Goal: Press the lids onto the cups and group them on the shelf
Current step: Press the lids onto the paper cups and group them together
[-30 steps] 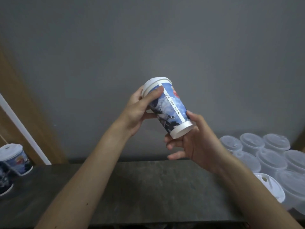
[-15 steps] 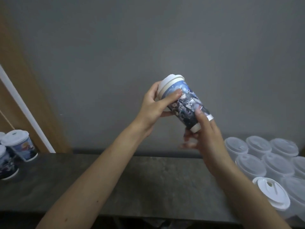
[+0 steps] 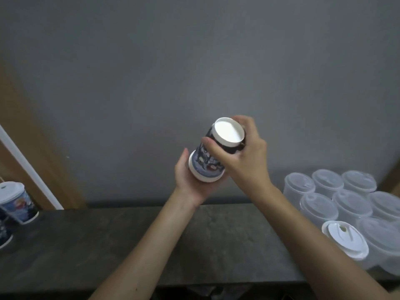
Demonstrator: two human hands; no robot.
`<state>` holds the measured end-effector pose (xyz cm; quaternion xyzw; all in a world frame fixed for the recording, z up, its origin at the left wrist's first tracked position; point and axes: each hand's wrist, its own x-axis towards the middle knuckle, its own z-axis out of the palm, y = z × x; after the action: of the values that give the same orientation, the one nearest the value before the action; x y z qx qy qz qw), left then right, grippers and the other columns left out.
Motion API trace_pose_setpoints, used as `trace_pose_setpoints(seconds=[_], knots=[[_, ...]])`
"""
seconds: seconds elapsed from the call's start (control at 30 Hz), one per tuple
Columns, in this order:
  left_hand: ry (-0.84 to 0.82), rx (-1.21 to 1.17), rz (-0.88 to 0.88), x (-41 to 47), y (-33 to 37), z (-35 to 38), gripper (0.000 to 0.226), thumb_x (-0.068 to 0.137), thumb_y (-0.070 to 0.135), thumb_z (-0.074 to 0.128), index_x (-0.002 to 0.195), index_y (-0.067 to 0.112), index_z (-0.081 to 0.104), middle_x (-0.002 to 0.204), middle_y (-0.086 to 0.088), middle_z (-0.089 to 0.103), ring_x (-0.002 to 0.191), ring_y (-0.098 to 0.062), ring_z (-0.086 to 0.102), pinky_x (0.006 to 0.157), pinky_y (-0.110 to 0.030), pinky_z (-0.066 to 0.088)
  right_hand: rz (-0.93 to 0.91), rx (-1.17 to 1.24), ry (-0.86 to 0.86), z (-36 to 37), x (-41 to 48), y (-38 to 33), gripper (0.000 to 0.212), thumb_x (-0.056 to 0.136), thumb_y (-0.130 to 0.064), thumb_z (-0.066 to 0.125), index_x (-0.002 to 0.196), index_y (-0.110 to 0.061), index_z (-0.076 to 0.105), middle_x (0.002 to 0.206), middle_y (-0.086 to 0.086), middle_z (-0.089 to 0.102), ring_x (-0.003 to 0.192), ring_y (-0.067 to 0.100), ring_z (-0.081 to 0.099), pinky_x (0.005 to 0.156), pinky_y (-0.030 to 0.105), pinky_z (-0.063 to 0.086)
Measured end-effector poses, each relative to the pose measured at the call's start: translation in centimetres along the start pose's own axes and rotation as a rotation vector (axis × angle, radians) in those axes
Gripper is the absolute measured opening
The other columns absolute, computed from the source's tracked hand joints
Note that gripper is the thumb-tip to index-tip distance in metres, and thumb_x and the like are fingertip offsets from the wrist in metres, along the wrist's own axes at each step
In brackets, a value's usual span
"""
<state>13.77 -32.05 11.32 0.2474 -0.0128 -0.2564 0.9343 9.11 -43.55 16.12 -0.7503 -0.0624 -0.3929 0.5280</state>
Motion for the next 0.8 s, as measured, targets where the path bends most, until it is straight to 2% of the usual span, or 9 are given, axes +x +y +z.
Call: trace_pose_setpoints(seconds=[0.17, 0.27, 0.4, 0.5, 0.53, 0.63, 0.67, 0.73, 0.8], knots=[[-0.034, -0.063, 0.056, 0.0, -1.1, -2.3, 0.068, 0.102, 0.058, 0.027, 0.137, 0.010, 0.058, 0.135, -0.019, 0.064, 0.132, -0.036, 0.054, 0.101, -0.049, 0.042, -0.019, -0.061, -0.047, 0.8, -1.0, 0.2, 0.058, 0.076, -0.049, 0.087, 0.117, -0.023, 0.057, 0.100, -0.016, 0.070, 0.095, 0.007, 0.070, 0.081, 0.033, 0.057], [-0.011, -0.078, 0.052, 0.2, -1.3, -2.9, 0.065, 0.102, 0.056, 0.031, 0.132, 0.008, 0.062, 0.132, -0.019, 0.066, 0.127, -0.034, 0.060, 0.103, -0.046, 0.044, 0.045, -0.086, -0.134, 1.1, -1.9, 0.6, 0.061, 0.078, -0.049, 0.086, 0.123, -0.027, 0.050, 0.105, -0.013, 0.070, 0.099, 0.010, 0.069, 0.084, 0.039, 0.058], [0.033, -0.001, 0.038, 0.3, -1.5, -3.2, 0.068, 0.104, 0.052, 0.029, 0.112, 0.004, 0.078, 0.126, -0.020, 0.069, 0.118, -0.038, 0.065, 0.102, -0.048, 0.052, 0.097, 0.022, -0.053, 0.7, -2.5, 1.5, 0.061, 0.079, -0.042, 0.088, 0.123, -0.021, 0.051, 0.106, -0.013, 0.068, 0.100, 0.008, 0.067, 0.085, 0.035, 0.057], [0.144, 0.087, 0.015, 0.7, -1.3, -3.1, 0.060, 0.103, 0.051, 0.037, 0.125, 0.005, 0.068, 0.129, -0.019, 0.068, 0.120, -0.036, 0.065, 0.103, -0.046, 0.048, 0.152, 0.011, -0.146, -0.2, -3.5, 2.8, 0.061, 0.078, -0.037, 0.090, 0.123, -0.020, 0.051, 0.109, -0.011, 0.067, 0.102, 0.006, 0.067, 0.086, 0.031, 0.057], [0.178, 0.123, 0.038, 1.0, -1.2, -3.4, 0.058, 0.102, 0.051, 0.038, 0.124, 0.004, 0.067, 0.125, -0.019, 0.070, 0.116, -0.034, 0.067, 0.102, -0.045, 0.048, 0.168, -0.012, -0.162, -0.9, -3.9, 3.6, 0.060, 0.077, -0.036, 0.091, 0.120, -0.020, 0.052, 0.108, -0.012, 0.067, 0.101, 0.005, 0.067, 0.085, 0.029, 0.057], [0.314, 0.201, 0.186, 2.1, -0.6, -4.3, 0.039, 0.099, 0.044, 0.050, 0.103, 0.011, 0.071, 0.105, -0.009, 0.072, 0.087, -0.024, 0.074, 0.082, -0.037, 0.056, 0.261, -0.088, -0.227, -2.9, -5.8, 6.8, 0.065, 0.069, -0.037, 0.096, 0.114, -0.022, 0.053, 0.104, -0.010, 0.070, 0.095, 0.005, 0.070, 0.082, 0.033, 0.059], [0.350, 0.222, 0.219, 2.4, -0.7, -4.6, 0.036, 0.097, 0.046, 0.055, 0.105, 0.014, 0.070, 0.107, -0.006, 0.070, 0.087, -0.022, 0.072, 0.083, -0.036, 0.057, 0.295, -0.113, -0.266, -3.2, -6.7, 7.8, 0.067, 0.067, -0.036, 0.097, 0.115, -0.022, 0.053, 0.104, -0.010, 0.071, 0.094, 0.006, 0.071, 0.082, 0.034, 0.060], [0.370, 0.301, 0.225, 2.6, -2.2, -4.7, 0.054, 0.091, 0.061, 0.059, 0.121, 0.017, 0.067, 0.115, -0.006, 0.070, 0.100, -0.025, 0.071, 0.095, -0.041, 0.054, 0.337, -0.153, -0.285, -3.4, -8.6, 9.9, 0.066, 0.066, -0.033, 0.098, 0.116, -0.022, 0.055, 0.106, -0.010, 0.071, 0.095, 0.003, 0.070, 0.081, 0.026, 0.058], [0.262, 0.421, 0.243, 2.5, -5.3, -4.7, 0.077, 0.085, 0.073, 0.056, 0.133, 0.014, 0.062, 0.120, -0.006, 0.071, 0.109, -0.024, 0.069, 0.099, -0.043, 0.053, 0.382, -0.155, -0.194, -3.3, -10.0, 11.3, 0.062, 0.066, -0.030, 0.098, 0.112, -0.025, 0.057, 0.103, -0.014, 0.070, 0.094, -0.002, 0.068, 0.078, 0.014, 0.052]])
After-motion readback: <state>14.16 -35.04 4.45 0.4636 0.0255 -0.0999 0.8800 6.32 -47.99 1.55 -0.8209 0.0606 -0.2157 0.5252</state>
